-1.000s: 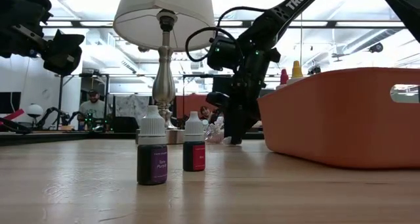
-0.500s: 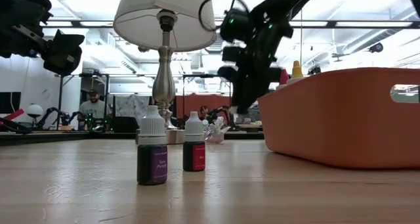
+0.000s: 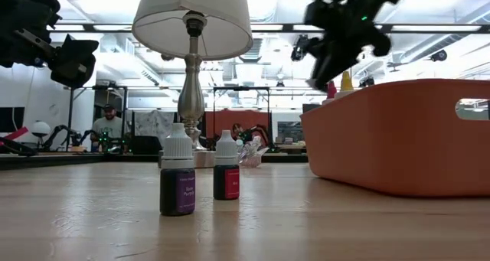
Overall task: Pick & Place food coloring
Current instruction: Put the small food coloring bottle into the orange bin
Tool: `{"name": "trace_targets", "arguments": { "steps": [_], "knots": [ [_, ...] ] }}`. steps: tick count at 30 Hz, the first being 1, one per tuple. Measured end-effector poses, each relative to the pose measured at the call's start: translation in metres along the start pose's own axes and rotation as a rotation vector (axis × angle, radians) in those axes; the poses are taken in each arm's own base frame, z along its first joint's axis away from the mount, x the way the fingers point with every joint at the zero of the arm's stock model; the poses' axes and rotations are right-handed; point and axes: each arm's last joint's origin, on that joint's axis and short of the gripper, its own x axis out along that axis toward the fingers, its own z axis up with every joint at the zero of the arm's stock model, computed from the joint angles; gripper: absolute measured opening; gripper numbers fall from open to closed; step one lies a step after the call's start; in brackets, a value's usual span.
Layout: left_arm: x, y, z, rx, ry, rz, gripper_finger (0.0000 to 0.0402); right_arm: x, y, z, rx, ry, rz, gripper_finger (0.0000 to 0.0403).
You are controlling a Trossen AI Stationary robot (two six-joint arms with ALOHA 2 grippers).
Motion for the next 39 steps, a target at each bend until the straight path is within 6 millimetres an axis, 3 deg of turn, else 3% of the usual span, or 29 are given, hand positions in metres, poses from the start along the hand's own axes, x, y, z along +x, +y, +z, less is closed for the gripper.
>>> {"name": "trace_targets", "arguments": {
  "steps": [9,18,28,33,39],
  "knots": [
    [0.000,0.000,0.000,0.000,0.000,0.000,0.0258,-0.044,0.042,-0.037,0.211,-0.038,0.020,0.0060],
    [0.000,0.000,0.000,0.000,0.000,0.000,0.0259,-0.053,0.077,-0.068,0.352,-0.074,0.093,0.0060],
    [0.000,0.000,0.000,0.000,0.000,0.000,0.0259,-0.048,0.095,-0.063,0.596,-0.187,0.171,0.0060],
    [0.000,0.000,0.000,0.000,0.000,0.000,0.0259,-0.041,0.106,-0.056,0.630,-0.312,0.222,0.0060],
    [0.000,0.000,0.000,0.000,0.000,0.000,0.0259,-0.038,0.123,-0.054,0.594,-0.400,0.166,0.0060]
  ]
}}
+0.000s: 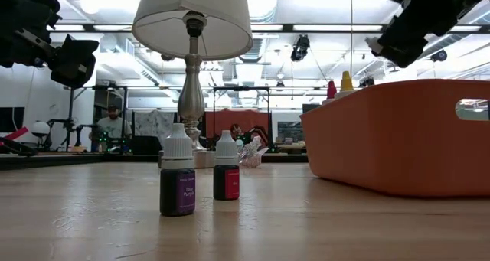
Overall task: Pick & Place food coloring
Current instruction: Put the small food coloring bottle into the orange bin
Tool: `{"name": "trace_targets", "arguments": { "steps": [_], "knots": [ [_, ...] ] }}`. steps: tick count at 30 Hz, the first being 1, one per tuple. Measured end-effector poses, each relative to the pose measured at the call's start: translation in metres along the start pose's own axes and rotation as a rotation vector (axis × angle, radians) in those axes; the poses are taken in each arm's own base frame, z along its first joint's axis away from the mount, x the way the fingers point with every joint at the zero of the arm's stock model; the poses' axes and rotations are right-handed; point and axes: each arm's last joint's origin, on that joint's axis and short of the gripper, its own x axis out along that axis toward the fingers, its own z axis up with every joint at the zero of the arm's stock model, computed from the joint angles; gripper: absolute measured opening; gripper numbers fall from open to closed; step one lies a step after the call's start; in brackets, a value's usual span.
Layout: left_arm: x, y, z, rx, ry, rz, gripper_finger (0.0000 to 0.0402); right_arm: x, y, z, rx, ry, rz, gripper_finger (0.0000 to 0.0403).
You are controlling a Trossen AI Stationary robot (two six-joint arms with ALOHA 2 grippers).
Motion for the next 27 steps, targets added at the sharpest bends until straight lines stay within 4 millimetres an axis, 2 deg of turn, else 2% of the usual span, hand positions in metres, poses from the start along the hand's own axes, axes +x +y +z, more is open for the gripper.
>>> {"name": "trace_targets", "arguments": {
  "steps": [5,12,19,27],
  "knots": [
    [0.000,0.000,0.000,0.000,0.001,0.000,0.0259,0.004,0.011,-0.012,-0.072,-0.096,0.021,0.0060],
    [0.000,0.000,0.000,0.000,0.000,0.000,0.0259,0.011,0.017,-0.044,-0.122,-0.179,0.000,0.0060],
    [0.000,0.000,0.000,0.000,0.000,0.000,0.0258,0.023,0.011,-0.077,-0.141,-0.202,0.002,0.0060],
    [0.000,0.000,0.000,0.000,0.000,0.000,0.0259,0.036,0.009,-0.091,-0.226,-0.273,0.029,0.0060]
  ]
}}
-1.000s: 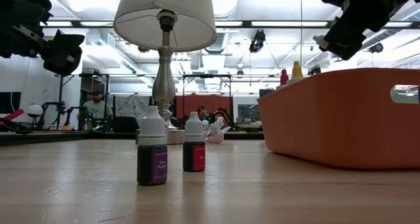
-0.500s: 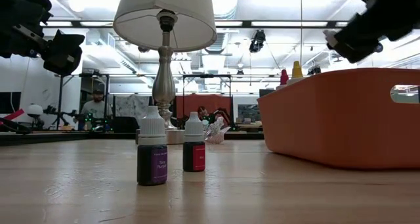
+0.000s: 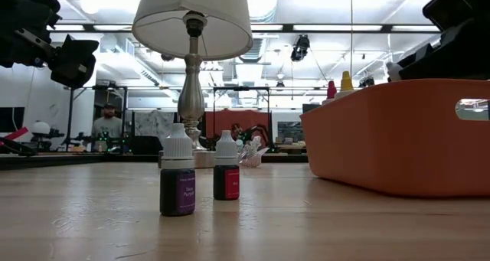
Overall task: Pick & Place food coloring
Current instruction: Put the small food coloring bottle into the orange bin
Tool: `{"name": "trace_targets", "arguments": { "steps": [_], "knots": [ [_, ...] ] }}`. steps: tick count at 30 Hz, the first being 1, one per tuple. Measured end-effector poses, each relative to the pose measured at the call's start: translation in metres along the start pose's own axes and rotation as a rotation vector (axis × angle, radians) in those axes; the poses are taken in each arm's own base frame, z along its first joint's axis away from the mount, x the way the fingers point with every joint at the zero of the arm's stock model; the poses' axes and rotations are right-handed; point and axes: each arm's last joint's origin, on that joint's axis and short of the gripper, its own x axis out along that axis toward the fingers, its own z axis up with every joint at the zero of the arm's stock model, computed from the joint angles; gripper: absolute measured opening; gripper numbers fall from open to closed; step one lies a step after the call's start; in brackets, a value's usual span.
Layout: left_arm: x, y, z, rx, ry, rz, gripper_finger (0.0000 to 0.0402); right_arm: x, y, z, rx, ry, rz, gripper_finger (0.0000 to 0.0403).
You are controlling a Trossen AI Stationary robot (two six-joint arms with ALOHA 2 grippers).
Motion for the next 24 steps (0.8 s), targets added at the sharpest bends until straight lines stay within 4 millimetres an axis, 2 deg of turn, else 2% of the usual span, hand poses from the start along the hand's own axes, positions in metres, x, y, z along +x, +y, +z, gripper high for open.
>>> {"name": "trace_targets", "arguments": {
  "steps": [9,24],
  "knots": [
    [0.000,0.000,0.000,0.000,0.000,0.001,0.0259,0.002,-0.002,-0.012,-0.073,-0.016,0.006,0.0059],
    [0.000,0.000,0.000,0.000,0.000,0.000,0.0258,0.000,-0.003,-0.013,-0.108,-0.077,0.017,0.0059]
  ]
}}
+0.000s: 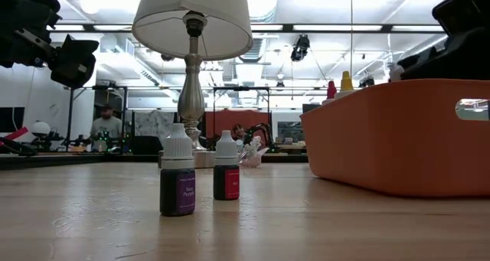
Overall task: Pick & Place food coloring
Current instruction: Put the small food coloring bottle into the orange bin
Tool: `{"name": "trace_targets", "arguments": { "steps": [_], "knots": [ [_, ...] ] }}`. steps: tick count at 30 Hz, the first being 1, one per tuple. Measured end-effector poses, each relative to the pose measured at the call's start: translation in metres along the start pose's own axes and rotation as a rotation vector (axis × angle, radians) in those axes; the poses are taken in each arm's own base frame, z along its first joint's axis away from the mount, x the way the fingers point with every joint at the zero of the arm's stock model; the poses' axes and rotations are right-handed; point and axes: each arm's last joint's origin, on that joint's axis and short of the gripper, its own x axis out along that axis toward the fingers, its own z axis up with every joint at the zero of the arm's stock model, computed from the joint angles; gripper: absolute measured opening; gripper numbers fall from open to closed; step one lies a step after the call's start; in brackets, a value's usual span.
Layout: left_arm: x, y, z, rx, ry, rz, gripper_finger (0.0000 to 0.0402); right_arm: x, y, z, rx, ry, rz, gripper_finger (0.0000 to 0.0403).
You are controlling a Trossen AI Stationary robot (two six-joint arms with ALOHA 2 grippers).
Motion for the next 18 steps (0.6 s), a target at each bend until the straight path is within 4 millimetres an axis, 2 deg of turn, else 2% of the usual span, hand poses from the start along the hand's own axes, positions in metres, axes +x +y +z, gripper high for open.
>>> {"name": "trace_targets", "arguments": {
  "steps": [7,18],
  "knots": [
    [0.0000,0.0000,0.0000,0.000,0.000,0.000,0.0259,0.0012,0.0008,0.0022,-0.004,-0.041,0.001,0.0058],
    [0.0000,0.0000,0.0000,0.000,0.000,0.000,0.0259,0.0023,0.0009,-0.0058,0.014,-0.056,-0.005,0.0058]
  ]
}}
